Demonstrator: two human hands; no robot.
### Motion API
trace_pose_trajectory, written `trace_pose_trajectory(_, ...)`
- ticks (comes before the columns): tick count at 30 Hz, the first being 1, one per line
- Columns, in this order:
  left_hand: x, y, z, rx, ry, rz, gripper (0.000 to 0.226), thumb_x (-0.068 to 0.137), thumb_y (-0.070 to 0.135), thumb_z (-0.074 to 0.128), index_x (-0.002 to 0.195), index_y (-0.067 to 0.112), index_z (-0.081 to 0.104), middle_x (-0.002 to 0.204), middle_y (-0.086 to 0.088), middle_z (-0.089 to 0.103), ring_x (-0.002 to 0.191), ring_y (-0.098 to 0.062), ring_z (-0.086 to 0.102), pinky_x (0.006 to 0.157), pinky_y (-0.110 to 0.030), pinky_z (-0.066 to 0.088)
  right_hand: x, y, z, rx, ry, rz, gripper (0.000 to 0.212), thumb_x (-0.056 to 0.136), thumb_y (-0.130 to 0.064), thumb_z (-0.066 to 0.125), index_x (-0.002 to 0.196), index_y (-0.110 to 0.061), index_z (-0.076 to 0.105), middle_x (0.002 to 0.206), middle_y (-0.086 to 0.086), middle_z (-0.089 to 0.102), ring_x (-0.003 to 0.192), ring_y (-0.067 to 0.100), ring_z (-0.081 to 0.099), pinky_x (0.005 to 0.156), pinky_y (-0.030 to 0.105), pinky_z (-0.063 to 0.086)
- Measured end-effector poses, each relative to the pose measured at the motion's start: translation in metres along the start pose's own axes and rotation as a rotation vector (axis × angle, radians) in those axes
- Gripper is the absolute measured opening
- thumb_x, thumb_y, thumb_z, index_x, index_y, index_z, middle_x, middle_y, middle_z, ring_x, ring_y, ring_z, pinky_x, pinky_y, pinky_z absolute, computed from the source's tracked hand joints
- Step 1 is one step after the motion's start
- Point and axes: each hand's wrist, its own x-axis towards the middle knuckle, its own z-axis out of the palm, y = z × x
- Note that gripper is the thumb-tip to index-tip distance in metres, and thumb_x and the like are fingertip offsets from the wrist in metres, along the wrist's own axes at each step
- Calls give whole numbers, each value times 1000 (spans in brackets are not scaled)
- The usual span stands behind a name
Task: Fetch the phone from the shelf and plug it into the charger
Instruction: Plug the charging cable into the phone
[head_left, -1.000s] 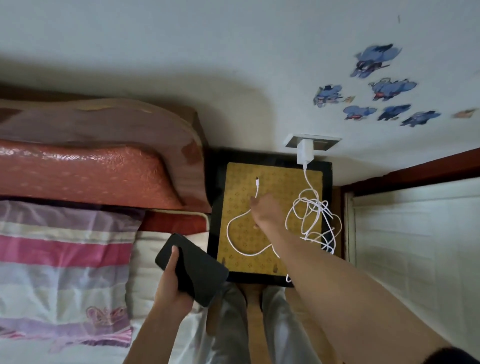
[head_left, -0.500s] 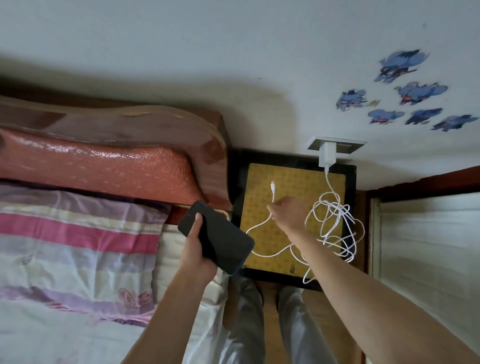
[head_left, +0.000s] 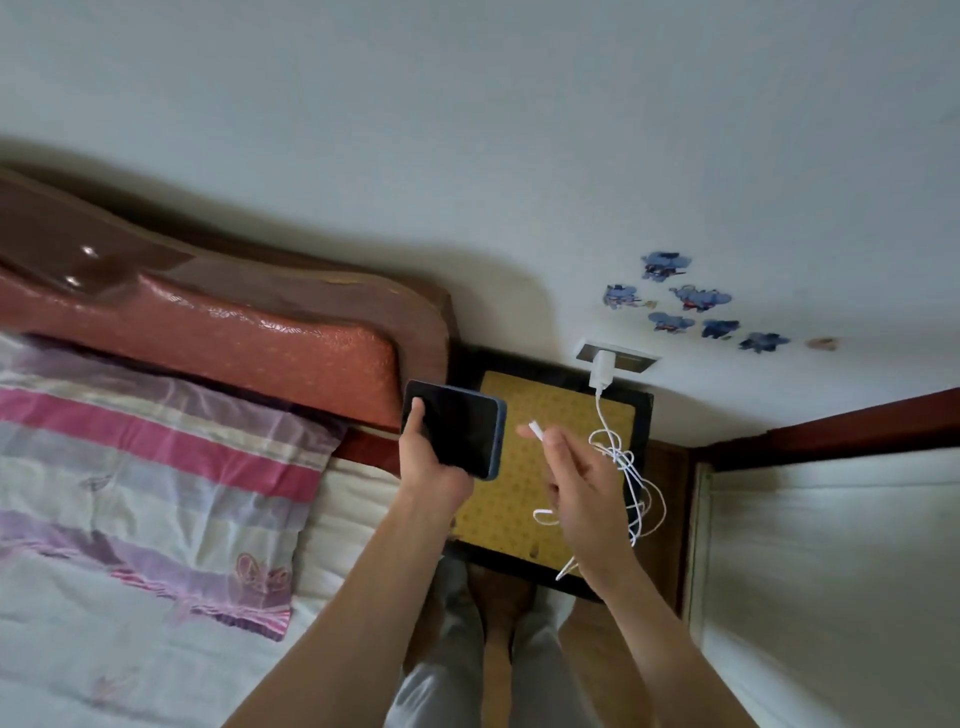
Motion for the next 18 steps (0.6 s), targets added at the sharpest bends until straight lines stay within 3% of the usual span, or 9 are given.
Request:
trace_pose_trajectory(3, -24, -11, 15, -54, -35, -11, 36, 89, 46, 60, 109, 17, 65, 95, -8, 67, 82, -23, 63, 63, -35, 47, -19, -17, -2, -155, 15, -193, 37, 101, -32, 52, 98, -1, 72, 52, -11, 44, 46, 4, 36, 46, 18, 28)
trace_pose_trajectory(6, -34, -23, 23, -57, -91, -62, 46, 84, 53, 63, 113, 18, 66, 76, -4, 71, 71, -17, 61, 61, -30, 46, -31, -26, -4, -259, 98, -277, 33, 98, -38, 58, 108, -13, 76, 71, -17, 66, 60, 3, 60, 55, 12, 42)
trace_pose_trajectory(9, -43, -34, 30, -1, -110, -86, 50, 83, 61, 56, 90, 13, 64, 47, -5, 64, 61, -16, 53, 58, -28, 43, -40, -33, -10, -348, 143, -336, 41, 95, -46, 55, 112, -14, 75, 82, -18, 69, 68, -4, 64, 61, 11, 48)
trace_pose_trajectory(11, -51, -39, 34, 24, -117, -87, 54, 83, 64, 53, 84, 11, 63, 48, -6, 63, 62, -17, 53, 60, -28, 44, -44, -38, -16, -380, 160, -358, 44, 95, -48, 54, 112, -13, 75, 80, -19, 66, 66, -7, 62, 60, 10, 49)
trace_pose_trajectory(14, -57, -47, 33, 37, -106, -100, 58, 82, 66, 54, 85, 9, 64, 70, -7, 60, 65, -19, 53, 65, -30, 45, -51, -42, -24, -434, 187, -383, 44, 92, -47, 54, 112, -14, 75, 80, -17, 68, 66, -7, 62, 59, 10, 50)
trace_pose_trajectory(18, -66, -53, 29, 57, -128, -85, 59, 82, 67, 53, 94, 10, 63, 77, -7, 58, 67, -20, 53, 63, -31, 46, -58, -46, -28, -540, 220, -439, 30, 91, -33, 63, 108, -11, 76, 81, -7, 75, 66, -3, 64, 58, 8, 51)
